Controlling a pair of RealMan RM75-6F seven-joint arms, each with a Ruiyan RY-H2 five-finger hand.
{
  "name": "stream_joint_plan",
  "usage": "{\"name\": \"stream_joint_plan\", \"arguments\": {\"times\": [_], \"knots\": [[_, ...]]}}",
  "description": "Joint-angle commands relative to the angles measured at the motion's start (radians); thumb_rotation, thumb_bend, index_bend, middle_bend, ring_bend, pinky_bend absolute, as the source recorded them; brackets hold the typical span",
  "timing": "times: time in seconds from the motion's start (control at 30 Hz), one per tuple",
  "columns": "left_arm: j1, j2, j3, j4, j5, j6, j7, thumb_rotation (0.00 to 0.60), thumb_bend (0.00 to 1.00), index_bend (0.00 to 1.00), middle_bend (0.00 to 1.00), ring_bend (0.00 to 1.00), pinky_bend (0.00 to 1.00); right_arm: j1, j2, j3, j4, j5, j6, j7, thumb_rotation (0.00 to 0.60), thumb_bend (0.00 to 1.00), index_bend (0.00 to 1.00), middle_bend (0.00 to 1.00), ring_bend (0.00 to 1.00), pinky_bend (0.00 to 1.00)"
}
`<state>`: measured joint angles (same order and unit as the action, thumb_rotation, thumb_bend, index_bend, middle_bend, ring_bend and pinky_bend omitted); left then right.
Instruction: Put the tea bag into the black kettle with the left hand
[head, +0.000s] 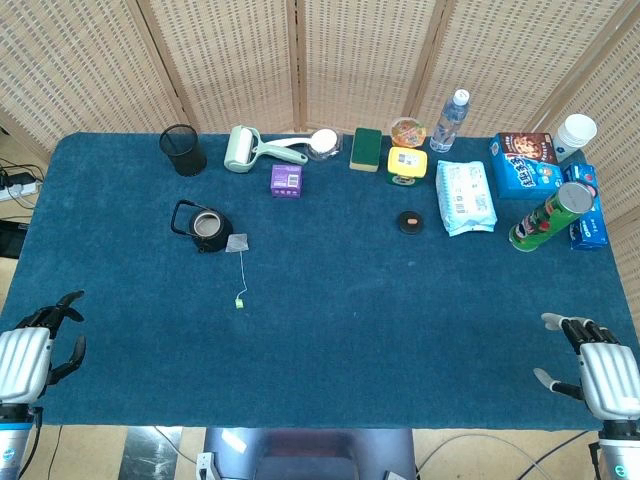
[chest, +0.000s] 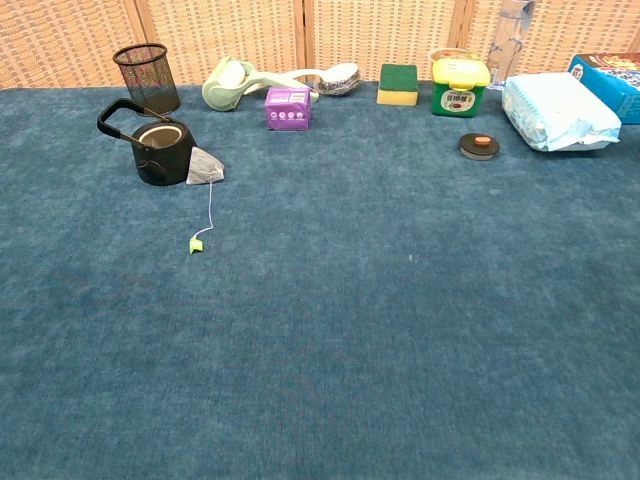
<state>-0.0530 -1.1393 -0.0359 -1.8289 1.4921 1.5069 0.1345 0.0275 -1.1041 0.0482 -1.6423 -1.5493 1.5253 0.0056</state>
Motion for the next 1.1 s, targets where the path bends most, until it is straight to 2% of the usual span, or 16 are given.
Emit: {"name": "stream_joint_plan", "arguments": {"times": [0.03, 0.63, 0.8, 0.93, 1.0, 1.1], "knots": [[-0.003, -0.005, 0.0, 0.004, -0.006, -0.007, 0.002, 0.6, 0.53, 0.17, 0.39, 0.29, 0.36, 0.004, -0.001, 0.002, 0.001, 0.004, -0.006, -0.001, 0.6, 0.1, 0.26, 0.37, 0.29, 0.34], [-0.017, 0.031, -0.014, -0.017, 0.007, -0.001, 0.022, 0.6, 0.53, 0.16, 0.39, 0.29, 0.36, -0.012, 0.01, -0.001, -0.01, -0.003, 0.027, 0.007, 0.6, 0.1, 0.26, 0.37, 0.29, 0.34], [-0.044, 0.087, -0.018, -0.032, -0.006, -0.046, 0.116, 0.6, 0.42, 0.17, 0.39, 0.29, 0.37, -0.016, 0.009, -0.005, -0.007, -0.01, 0.035, 0.018, 0.6, 0.1, 0.26, 0.37, 0.3, 0.34], [-0.1, 0.137, -0.036, -0.051, -0.024, -0.123, 0.178, 0.6, 0.37, 0.16, 0.39, 0.3, 0.42, -0.024, 0.011, -0.006, -0.001, -0.01, 0.046, 0.031, 0.6, 0.1, 0.26, 0.37, 0.3, 0.34], [-0.124, 0.143, -0.046, -0.052, -0.024, -0.146, 0.203, 0.6, 0.36, 0.18, 0.42, 0.36, 0.48, -0.026, 0.012, -0.007, 0.002, -0.01, 0.047, 0.035, 0.6, 0.1, 0.26, 0.37, 0.3, 0.34], [-0.167, 0.149, -0.059, -0.054, -0.033, -0.196, 0.243, 0.6, 0.35, 0.22, 0.51, 0.47, 0.6, -0.03, 0.012, -0.009, 0.005, -0.009, 0.049, 0.042, 0.6, 0.1, 0.26, 0.37, 0.3, 0.35]]}}
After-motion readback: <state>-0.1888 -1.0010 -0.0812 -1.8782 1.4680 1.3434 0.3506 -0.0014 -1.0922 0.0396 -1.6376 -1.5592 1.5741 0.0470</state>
